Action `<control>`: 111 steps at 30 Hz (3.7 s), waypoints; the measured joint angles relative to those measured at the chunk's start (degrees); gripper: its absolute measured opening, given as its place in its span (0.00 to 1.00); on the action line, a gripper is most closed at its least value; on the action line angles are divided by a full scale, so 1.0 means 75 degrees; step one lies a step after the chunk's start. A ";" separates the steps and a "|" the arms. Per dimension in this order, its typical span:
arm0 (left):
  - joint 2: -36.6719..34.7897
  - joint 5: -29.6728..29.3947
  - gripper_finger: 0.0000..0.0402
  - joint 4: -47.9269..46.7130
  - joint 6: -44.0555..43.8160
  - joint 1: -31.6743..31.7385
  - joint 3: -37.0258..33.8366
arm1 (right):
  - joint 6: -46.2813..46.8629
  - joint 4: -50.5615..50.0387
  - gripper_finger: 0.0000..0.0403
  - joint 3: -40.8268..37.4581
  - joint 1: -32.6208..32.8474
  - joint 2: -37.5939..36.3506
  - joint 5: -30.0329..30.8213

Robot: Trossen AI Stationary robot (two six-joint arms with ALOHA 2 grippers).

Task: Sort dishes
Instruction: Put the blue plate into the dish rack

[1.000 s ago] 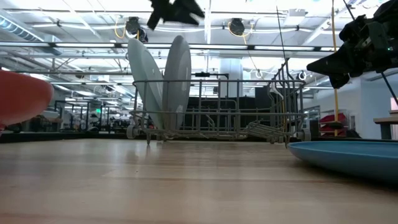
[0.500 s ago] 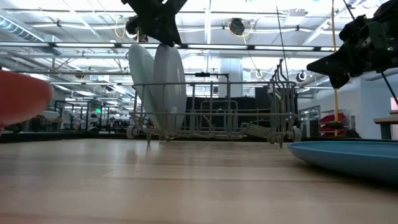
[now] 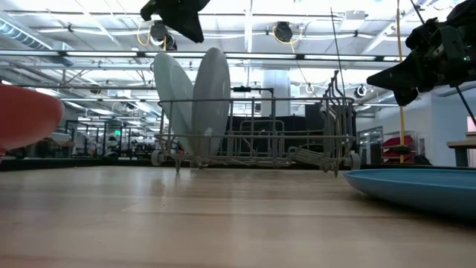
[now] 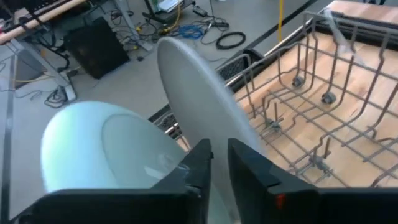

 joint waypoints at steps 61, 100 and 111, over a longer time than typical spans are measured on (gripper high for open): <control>0.7388 0.4311 0.37 0.2638 0.9675 -0.2929 0.3847 | -0.0128 0.0004 0.01 -0.0003 0.0000 -0.0001 -0.0003; 0.4308 0.4884 0.00 0.1840 0.6723 -0.3092 0.3820 | 0.0005 0.1239 0.01 -0.0003 0.0003 0.0001 -0.0027; 0.3221 0.3977 0.00 0.0856 0.5926 -0.3002 0.3820 | 0.0516 0.4308 0.01 -0.0003 0.0017 -0.0002 -0.1461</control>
